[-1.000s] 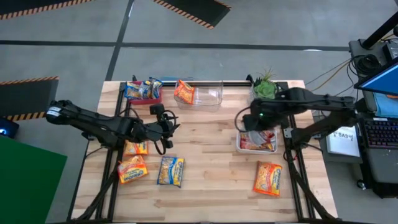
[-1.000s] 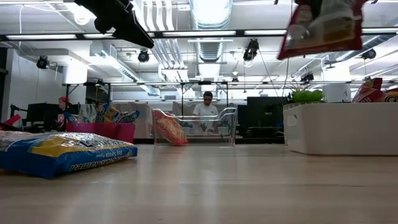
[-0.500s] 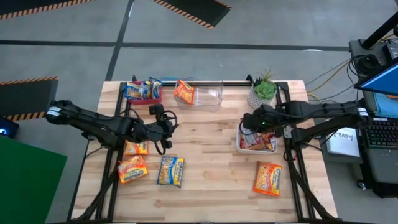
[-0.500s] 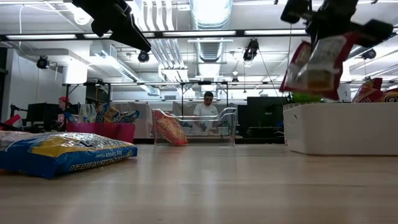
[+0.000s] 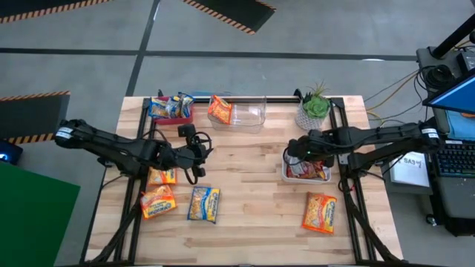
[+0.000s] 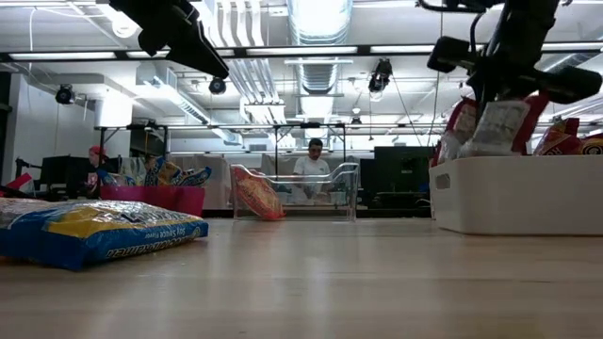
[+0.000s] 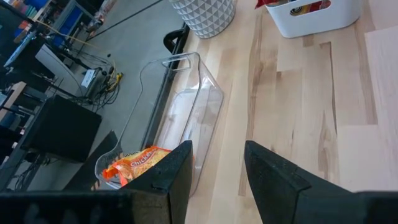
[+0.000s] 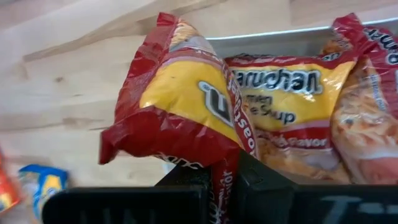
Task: Sort Maruchan noodles
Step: Put the red noodle pack into the white bin
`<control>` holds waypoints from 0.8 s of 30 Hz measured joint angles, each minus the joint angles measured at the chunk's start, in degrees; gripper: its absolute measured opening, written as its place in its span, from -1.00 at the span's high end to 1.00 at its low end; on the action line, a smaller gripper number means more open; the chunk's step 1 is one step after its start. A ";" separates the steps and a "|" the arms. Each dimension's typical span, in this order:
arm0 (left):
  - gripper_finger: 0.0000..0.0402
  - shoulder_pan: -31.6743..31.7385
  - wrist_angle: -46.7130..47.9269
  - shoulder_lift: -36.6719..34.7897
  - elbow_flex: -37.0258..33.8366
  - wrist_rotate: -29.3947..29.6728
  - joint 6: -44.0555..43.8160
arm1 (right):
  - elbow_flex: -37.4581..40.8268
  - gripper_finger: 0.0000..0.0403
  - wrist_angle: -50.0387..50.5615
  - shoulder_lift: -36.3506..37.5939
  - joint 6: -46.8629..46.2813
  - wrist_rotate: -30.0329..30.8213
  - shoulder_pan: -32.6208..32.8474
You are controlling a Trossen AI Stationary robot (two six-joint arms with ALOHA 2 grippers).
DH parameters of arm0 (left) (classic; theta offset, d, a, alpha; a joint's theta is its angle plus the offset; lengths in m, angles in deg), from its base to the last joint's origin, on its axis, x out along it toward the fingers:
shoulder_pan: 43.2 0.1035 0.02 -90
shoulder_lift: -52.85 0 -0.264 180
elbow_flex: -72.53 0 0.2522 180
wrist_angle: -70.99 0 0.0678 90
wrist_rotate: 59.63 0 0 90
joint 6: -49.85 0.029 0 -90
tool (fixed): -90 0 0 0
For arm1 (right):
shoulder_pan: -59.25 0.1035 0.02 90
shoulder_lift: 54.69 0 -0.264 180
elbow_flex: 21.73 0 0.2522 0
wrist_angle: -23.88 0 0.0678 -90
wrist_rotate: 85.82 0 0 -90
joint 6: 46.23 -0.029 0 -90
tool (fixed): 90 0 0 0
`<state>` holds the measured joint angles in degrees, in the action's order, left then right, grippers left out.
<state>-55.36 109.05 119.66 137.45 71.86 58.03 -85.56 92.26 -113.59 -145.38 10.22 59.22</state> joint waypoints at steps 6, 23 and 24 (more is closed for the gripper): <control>0.35 0.00 -0.06 0.00 0.02 0.00 0.04 | 1.40 0.93 -0.05 -2.03 -0.91 -0.86 0.00; 0.35 0.00 -0.24 0.00 0.02 0.00 0.04 | -0.77 0.32 0.32 -2.00 8.51 -1.37 -1.33; 0.35 0.00 -0.24 0.00 0.02 0.00 0.04 | -1.06 0.31 0.38 -1.97 9.04 -0.79 -1.60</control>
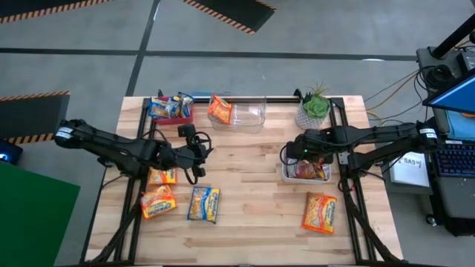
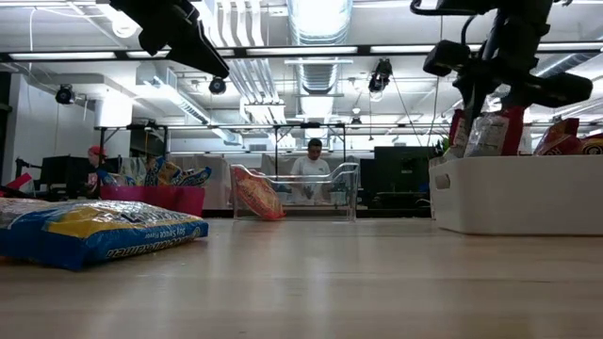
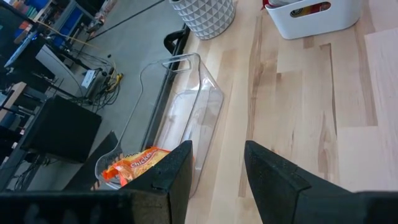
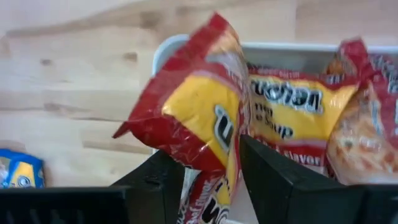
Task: Sort Maruchan noodles
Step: Put the red noodle pack into the white bin
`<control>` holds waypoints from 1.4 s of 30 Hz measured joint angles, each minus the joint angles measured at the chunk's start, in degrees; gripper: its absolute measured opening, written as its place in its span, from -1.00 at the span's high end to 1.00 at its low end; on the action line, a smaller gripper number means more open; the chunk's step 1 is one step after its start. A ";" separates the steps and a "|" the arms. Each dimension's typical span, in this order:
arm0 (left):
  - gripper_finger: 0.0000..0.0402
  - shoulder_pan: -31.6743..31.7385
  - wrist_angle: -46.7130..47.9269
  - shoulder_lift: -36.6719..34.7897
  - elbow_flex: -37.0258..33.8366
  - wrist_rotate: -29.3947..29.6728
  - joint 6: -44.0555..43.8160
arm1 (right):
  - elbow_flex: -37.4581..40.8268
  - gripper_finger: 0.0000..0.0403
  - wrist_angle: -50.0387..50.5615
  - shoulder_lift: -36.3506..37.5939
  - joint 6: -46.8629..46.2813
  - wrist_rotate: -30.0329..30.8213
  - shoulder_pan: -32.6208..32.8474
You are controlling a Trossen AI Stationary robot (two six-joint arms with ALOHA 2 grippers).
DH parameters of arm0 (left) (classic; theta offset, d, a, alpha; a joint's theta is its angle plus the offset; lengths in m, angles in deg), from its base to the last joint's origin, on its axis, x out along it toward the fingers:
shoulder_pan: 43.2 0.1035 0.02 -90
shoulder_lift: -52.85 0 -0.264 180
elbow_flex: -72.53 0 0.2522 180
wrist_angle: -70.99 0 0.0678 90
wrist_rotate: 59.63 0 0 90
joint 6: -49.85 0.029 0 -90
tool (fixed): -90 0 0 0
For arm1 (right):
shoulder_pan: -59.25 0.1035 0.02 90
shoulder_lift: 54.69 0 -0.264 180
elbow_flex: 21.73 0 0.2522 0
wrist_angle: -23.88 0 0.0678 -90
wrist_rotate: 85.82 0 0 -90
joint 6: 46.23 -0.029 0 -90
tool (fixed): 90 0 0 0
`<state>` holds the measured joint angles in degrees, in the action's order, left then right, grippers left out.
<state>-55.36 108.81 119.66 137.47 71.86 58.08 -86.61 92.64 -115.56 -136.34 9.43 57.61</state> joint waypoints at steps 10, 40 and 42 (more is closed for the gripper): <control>0.35 0.00 0.00 -0.02 0.00 0.00 0.04 | -0.73 0.55 -0.03 -0.23 8.19 2.32 -3.70; 0.35 0.02 -0.02 -0.02 0.00 0.00 0.04 | -0.08 0.89 -8.58 -16.07 25.66 1.19 -3.79; 0.35 0.01 -0.02 -0.02 0.00 0.00 0.04 | -0.08 0.82 -8.54 -15.39 25.19 1.21 -3.82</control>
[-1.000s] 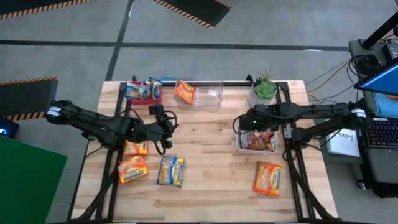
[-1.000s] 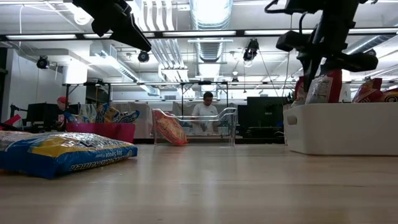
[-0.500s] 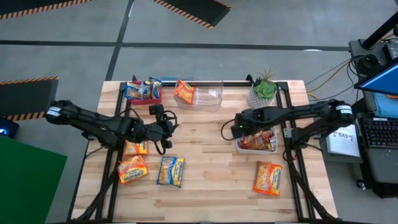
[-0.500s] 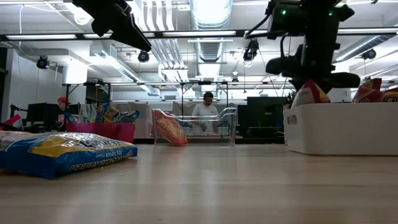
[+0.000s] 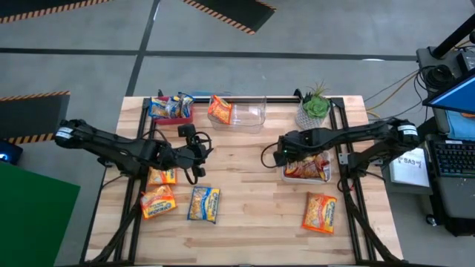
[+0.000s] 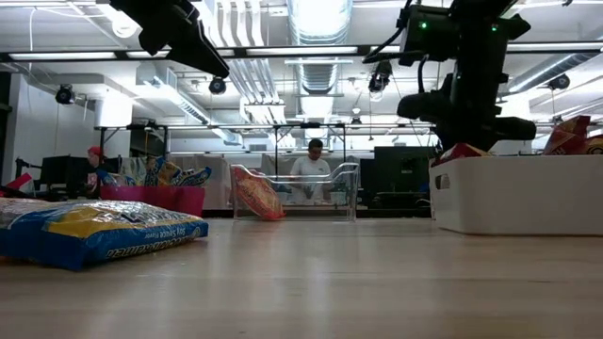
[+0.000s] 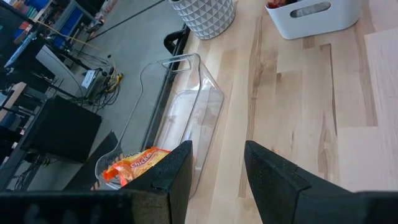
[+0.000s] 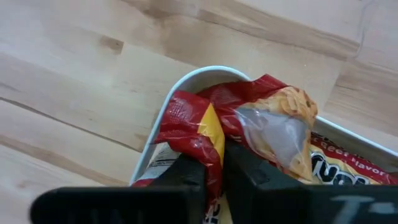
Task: Sort Maruchan noodles
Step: Put the red noodle pack into the white bin
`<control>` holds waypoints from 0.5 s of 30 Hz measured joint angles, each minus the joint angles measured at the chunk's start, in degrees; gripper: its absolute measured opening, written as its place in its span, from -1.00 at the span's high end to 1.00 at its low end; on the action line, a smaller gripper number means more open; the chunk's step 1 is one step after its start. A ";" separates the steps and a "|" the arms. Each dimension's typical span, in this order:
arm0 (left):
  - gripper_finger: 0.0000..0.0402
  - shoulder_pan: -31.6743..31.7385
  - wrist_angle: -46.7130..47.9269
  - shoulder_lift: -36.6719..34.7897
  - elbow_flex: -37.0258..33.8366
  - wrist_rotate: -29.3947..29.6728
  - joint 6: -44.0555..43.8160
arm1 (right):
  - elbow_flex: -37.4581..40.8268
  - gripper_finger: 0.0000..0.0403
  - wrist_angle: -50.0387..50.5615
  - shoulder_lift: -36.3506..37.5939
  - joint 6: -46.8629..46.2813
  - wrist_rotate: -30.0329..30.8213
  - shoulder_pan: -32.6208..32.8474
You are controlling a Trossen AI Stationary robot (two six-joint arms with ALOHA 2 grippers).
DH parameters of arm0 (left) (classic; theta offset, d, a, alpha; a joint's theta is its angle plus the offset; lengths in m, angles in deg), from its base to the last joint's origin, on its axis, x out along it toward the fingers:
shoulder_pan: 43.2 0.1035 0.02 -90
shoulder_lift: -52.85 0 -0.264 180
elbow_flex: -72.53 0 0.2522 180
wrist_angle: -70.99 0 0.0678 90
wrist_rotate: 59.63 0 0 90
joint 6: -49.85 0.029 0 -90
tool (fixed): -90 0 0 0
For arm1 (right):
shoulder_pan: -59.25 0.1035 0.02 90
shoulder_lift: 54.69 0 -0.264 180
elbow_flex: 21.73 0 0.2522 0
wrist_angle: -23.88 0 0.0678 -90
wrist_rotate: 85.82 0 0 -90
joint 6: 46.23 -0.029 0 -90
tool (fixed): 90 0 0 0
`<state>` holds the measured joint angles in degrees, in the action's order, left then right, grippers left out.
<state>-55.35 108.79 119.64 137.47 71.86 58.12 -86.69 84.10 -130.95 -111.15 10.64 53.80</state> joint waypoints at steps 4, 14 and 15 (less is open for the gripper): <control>0.35 0.00 0.00 0.00 0.00 0.00 0.00 | 0.00 0.61 0.05 1.12 -0.47 -0.01 0.00; 0.35 0.01 -0.41 0.00 0.00 0.00 0.12 | -0.75 0.22 3.09 5.56 -0.46 -1.40 -0.11; 0.35 0.01 -0.46 0.00 0.00 0.00 0.17 | -1.11 0.21 3.19 6.17 -0.45 -1.41 -0.11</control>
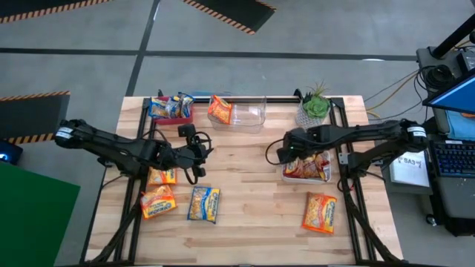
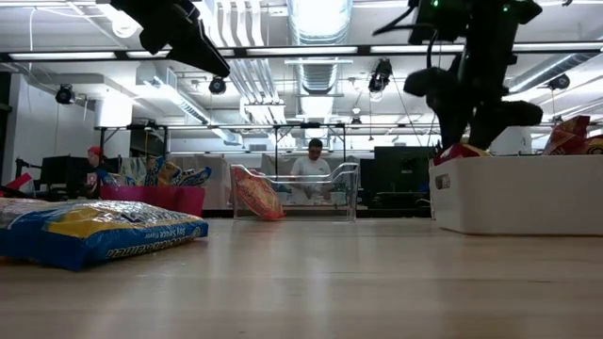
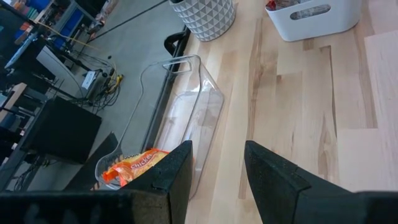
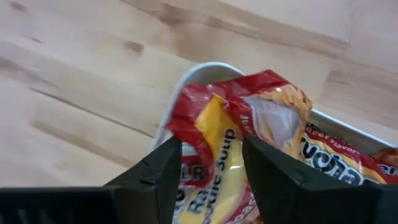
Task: Sort Maruchan noodles
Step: Put the red noodle pack into the white bin, then put the orange noodle pack into the transparent bin
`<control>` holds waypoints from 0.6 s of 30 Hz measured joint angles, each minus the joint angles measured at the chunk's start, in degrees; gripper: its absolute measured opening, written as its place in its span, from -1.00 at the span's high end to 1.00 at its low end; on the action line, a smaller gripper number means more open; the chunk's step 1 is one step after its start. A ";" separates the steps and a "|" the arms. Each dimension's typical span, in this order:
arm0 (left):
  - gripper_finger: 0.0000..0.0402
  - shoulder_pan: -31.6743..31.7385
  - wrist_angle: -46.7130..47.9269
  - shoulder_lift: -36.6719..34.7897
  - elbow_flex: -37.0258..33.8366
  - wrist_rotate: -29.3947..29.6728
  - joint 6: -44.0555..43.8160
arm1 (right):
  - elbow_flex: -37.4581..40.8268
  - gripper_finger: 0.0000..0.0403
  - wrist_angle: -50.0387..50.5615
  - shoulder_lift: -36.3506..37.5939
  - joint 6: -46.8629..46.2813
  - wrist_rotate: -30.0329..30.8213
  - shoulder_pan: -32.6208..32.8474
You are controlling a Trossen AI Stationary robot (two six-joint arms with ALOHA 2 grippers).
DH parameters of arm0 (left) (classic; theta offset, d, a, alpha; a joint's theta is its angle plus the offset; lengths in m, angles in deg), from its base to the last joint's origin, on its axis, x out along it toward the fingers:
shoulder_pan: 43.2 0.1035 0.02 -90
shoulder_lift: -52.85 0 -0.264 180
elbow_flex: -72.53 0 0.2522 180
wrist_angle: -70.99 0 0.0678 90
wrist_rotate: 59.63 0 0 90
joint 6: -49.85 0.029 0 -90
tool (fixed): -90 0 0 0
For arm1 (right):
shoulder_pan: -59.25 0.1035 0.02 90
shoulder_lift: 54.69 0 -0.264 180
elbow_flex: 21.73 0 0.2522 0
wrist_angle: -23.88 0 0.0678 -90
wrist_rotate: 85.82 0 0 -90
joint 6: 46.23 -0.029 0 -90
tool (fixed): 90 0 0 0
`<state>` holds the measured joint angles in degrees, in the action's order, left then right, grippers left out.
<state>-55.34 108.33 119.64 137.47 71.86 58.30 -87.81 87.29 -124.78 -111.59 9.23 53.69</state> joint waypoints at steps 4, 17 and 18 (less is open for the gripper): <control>0.35 0.00 0.01 0.00 0.00 0.00 0.01 | -1.90 0.22 -0.09 2.06 0.93 0.03 0.00; 0.35 0.03 0.02 0.00 0.00 -3.03 -2.74 | -11.71 0.34 -11.56 1.73 35.63 2.07 0.04; 0.35 0.02 0.04 0.00 0.00 -4.27 -3.40 | -11.76 0.35 -13.27 1.73 38.64 2.08 0.08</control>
<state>-55.32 108.37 119.64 137.47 67.59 54.90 -99.57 74.02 -123.05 -72.96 11.31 53.76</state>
